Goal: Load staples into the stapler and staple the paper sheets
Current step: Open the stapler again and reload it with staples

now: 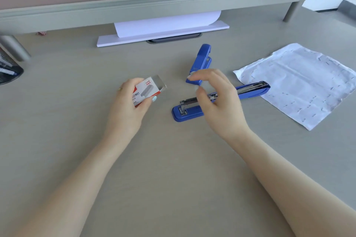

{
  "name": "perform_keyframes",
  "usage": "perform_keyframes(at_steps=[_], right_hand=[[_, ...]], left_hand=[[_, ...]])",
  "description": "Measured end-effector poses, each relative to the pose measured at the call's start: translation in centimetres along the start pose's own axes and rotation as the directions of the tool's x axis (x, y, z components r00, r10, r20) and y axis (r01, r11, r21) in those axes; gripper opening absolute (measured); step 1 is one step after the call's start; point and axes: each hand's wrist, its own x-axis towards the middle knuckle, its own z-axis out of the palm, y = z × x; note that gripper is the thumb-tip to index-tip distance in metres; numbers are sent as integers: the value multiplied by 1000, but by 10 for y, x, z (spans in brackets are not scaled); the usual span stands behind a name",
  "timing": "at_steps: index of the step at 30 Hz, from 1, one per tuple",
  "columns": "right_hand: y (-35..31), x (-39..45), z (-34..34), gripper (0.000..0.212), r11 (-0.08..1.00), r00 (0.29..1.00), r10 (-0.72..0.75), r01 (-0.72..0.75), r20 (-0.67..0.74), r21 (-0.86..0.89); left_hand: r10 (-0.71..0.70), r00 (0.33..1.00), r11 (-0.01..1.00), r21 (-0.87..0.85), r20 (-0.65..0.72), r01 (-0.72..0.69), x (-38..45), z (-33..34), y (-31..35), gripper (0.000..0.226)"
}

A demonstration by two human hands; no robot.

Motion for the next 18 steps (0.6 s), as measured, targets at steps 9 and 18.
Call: perform_keyframes(at_steps=[9,18], right_hand=[[-12,-6,2,20,986,995,-62,73,74,-150],[0,3,-4,19,998,997,-12,17,77,-57]], left_hand=[[326,944,944,-83,56,-321,-13,15,12,42],[411,908,909,-112,85,-401,-13,15,12,39]])
